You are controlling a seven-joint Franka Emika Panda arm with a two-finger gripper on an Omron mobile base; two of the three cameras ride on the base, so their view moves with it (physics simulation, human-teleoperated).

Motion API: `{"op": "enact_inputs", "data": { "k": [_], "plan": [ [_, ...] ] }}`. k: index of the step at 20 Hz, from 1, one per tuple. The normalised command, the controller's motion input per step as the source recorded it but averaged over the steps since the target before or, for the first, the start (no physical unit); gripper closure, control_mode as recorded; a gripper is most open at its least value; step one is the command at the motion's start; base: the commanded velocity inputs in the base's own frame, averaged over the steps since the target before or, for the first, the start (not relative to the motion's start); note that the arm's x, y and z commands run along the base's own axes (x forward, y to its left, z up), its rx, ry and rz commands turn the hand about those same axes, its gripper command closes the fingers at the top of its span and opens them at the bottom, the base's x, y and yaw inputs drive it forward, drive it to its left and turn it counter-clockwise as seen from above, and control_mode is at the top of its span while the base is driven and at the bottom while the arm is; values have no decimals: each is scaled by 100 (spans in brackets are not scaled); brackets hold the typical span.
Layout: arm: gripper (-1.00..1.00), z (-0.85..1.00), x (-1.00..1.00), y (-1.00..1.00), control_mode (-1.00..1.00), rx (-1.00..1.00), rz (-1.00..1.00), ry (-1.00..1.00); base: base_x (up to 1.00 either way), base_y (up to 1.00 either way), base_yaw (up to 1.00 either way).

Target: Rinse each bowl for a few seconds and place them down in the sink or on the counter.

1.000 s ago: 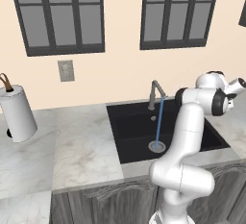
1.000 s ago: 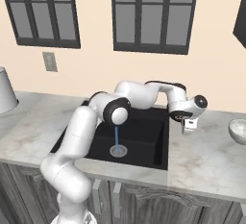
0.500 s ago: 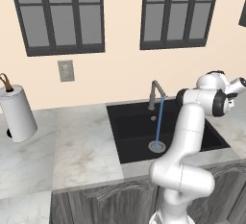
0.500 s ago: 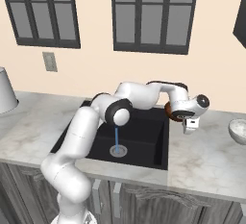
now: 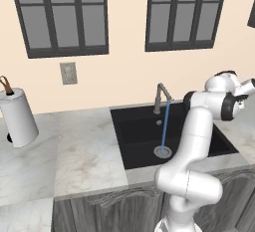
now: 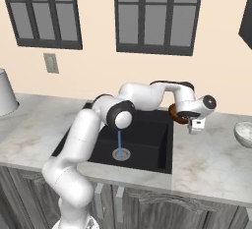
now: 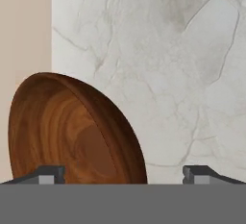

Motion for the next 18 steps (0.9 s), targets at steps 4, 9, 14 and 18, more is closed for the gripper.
{"op": "enact_inputs", "data": {
  "k": [4,9,14,18],
  "plan": [
    [-100,28,-8,0,-100,-1,0,-7,0,0,0],
    [-100,25,-28,0,-100,-3,-7,-7,0,0,0],
    [-100,17,-43,3,-100,-4,-17,-3,0,0,0],
    [-100,13,-31,21,-100,-7,-24,0,0,0,0]
  ]
}}
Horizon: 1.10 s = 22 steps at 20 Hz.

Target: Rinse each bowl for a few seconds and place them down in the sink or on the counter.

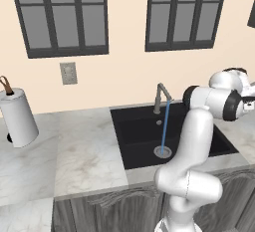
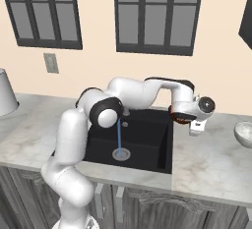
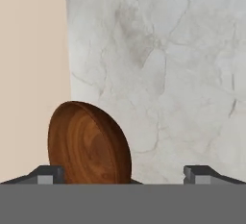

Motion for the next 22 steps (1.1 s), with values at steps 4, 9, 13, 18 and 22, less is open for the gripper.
{"op": "enact_inputs", "data": {
  "k": [4,9,13,18,22],
  "plan": [
    [-100,31,-12,24,-100,-9,-26,0,0,0,0],
    [-100,50,0,9,-100,-5,-30,1,0,0,0],
    [-100,45,-3,0,-100,0,-33,4,0,0,0],
    [-100,35,-17,-5,-100,6,-34,7,0,0,0],
    [-100,41,-25,-6,-100,12,-35,3,0,0,0]
  ]
}}
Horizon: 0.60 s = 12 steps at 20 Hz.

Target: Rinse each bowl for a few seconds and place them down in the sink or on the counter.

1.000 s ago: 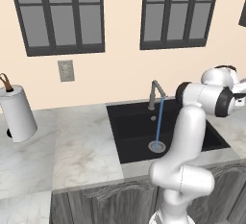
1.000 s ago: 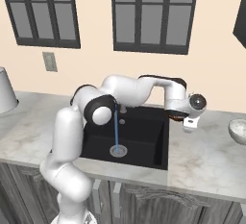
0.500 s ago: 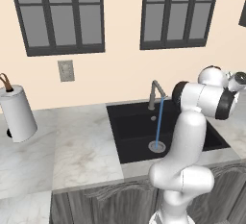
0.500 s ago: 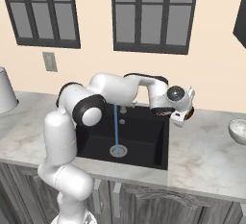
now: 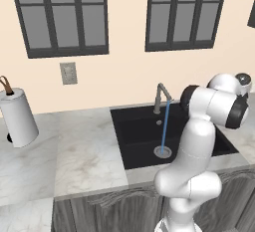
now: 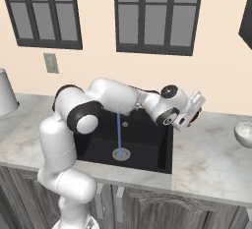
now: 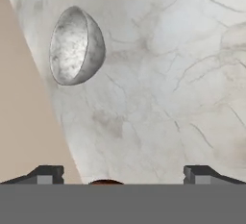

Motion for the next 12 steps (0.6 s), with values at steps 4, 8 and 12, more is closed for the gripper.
{"op": "enact_inputs", "data": {
  "k": [4,8,12],
  "plan": [
    [-100,60,-18,-26,-100,16,-33,6,0,0,0],
    [-100,59,-5,-23,-100,16,-29,10,0,0,0],
    [-100,33,2,-10,-100,10,-18,12,0,0,0]
  ]
}}
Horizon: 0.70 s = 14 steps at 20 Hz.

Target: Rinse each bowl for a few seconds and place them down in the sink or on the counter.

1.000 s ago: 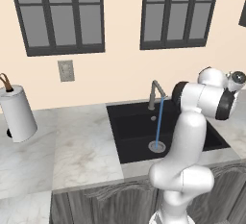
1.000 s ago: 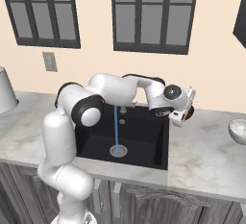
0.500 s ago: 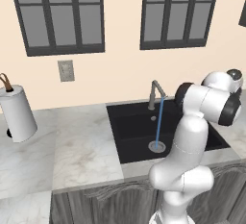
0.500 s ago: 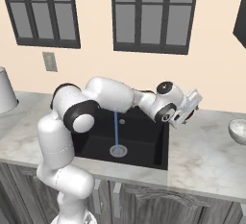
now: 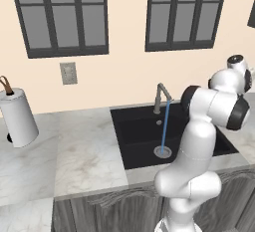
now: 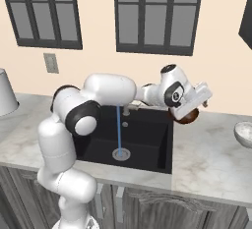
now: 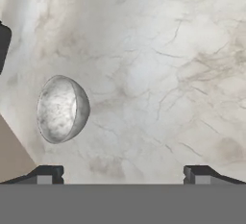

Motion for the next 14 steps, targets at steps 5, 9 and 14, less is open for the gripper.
{"op": "enact_inputs", "data": {
  "k": [5,9,14],
  "plan": [
    [-100,5,6,-32,-100,6,-3,6,0,0,0],
    [-100,0,3,-39,-100,7,0,2,0,0,0],
    [-100,-10,8,-29,-100,3,4,0,0,0,0]
  ]
}}
